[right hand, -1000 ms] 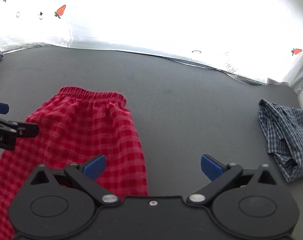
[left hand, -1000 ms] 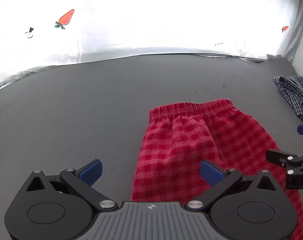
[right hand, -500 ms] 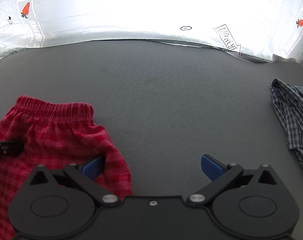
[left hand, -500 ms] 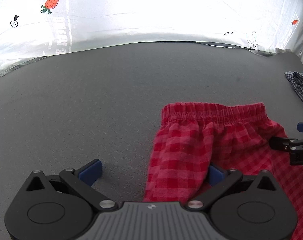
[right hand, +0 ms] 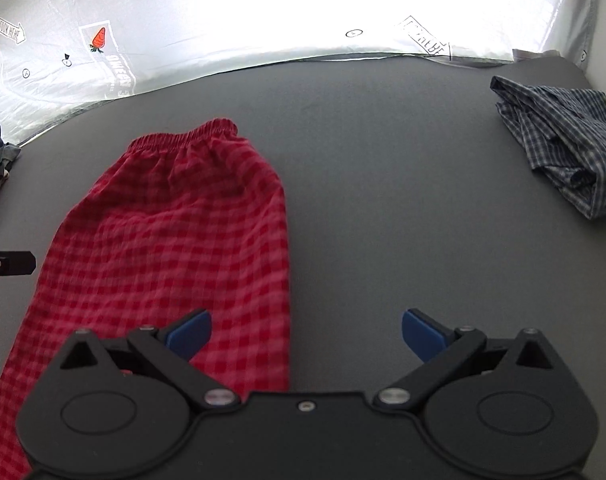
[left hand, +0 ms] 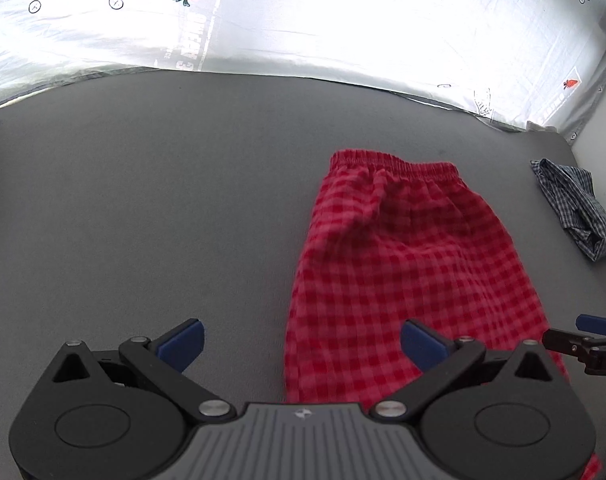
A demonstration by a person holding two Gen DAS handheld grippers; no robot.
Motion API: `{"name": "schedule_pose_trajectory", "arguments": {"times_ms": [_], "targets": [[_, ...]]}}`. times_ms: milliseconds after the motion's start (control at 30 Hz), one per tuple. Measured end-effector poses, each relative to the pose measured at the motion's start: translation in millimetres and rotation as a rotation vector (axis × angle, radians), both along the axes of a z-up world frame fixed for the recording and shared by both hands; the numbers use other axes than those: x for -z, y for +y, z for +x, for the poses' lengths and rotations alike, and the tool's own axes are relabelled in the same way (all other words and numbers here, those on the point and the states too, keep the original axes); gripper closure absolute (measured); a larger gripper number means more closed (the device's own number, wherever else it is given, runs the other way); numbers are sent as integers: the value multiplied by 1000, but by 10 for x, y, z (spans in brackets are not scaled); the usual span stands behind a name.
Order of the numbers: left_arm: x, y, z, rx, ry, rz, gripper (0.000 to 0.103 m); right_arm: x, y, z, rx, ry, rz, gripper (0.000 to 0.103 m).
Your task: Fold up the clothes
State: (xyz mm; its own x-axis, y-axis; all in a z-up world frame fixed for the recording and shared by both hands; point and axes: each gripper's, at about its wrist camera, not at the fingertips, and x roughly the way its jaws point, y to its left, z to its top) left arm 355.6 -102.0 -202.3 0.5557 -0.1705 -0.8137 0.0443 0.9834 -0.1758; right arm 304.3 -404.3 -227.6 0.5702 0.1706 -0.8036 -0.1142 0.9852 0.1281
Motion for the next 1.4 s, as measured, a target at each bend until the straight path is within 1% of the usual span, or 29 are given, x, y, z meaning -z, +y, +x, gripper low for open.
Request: {"name": "schedule_pose_trajectory", "arguments": {"times_ms": [133, 200, 300, 400, 567, 633, 700, 733, 767, 800, 867, 900, 933, 967, 1000, 1033, 1067, 1100, 1167, 1333, 1400], "targets": [[116, 77, -495, -6, 56, -34, 0, 98, -8, -437, 10, 51, 21, 0], [176, 95, -684, -11, 86, -56, 0, 136, -15, -584, 17, 73, 32, 0], [236, 82, -875, 2, 120, -81, 0, 186, 11, -786, 26, 101, 15, 0], [246, 40, -1027, 30, 126, -92, 0, 200, 30, -945, 30, 130, 9, 0], [265, -2, -1219, 67, 121, -197, 2, 178, 33, -1159, 45, 157, 17, 1], [283, -35, -1251, 79, 122, -219, 5, 166, 27, -1196, 48, 165, 21, 3], [302, -68, -1266, 86, 125, -231, 15, 142, 19, -1222, 45, 170, 42, 7], [310, -85, -1271, 87, 127, -237, 19, 128, 25, -1239, 31, 164, 49, 14], [318, -100, -1271, 91, 127, -249, 30, 118, 42, -1253, 20, 155, 39, 22], [324, -116, -1268, 94, 128, -265, 41, 107, 62, -1265, 7, 146, 28, 27], [329, -147, -1253, 93, 133, -276, 46, 84, 109, -1277, -26, 137, 17, 41], [331, -166, -1242, 96, 136, -276, 49, 72, 128, -1280, -42, 136, 18, 47], [334, -186, -1231, 100, 138, -276, 53, 61, 150, -1280, -58, 138, 23, 58], [340, -198, -1221, 97, 143, -273, 64, 50, 171, -1281, -73, 140, 29, 68], [349, -206, -1212, 92, 149, -268, 76, 41, 191, -1281, -89, 142, 34, 75], [353, -195, -1204, 83, 156, -273, 82, 40, 205, -1281, -101, 145, 40, 88], [356, -177, -1198, 72, 162, -281, 89, 35, 207, -1281, -105, 147, 58, 94], [359, -159, -1192, 61, 169, -290, 91, 18, 186, -1281, -100, 146, 89, 96], [298, -97, -1187, 39, 169, -328, 94, -47, 117, -1282, -81, 137, 156, 98], [-77, 68, -1154, -18, 97, -430, 95, -396, -187, -1253, 16, 86, 382, 98], [-180, 102, -1096, -31, 78, -443, 95, -527, -291, -1215, 52, 63, 479, 98]]}}
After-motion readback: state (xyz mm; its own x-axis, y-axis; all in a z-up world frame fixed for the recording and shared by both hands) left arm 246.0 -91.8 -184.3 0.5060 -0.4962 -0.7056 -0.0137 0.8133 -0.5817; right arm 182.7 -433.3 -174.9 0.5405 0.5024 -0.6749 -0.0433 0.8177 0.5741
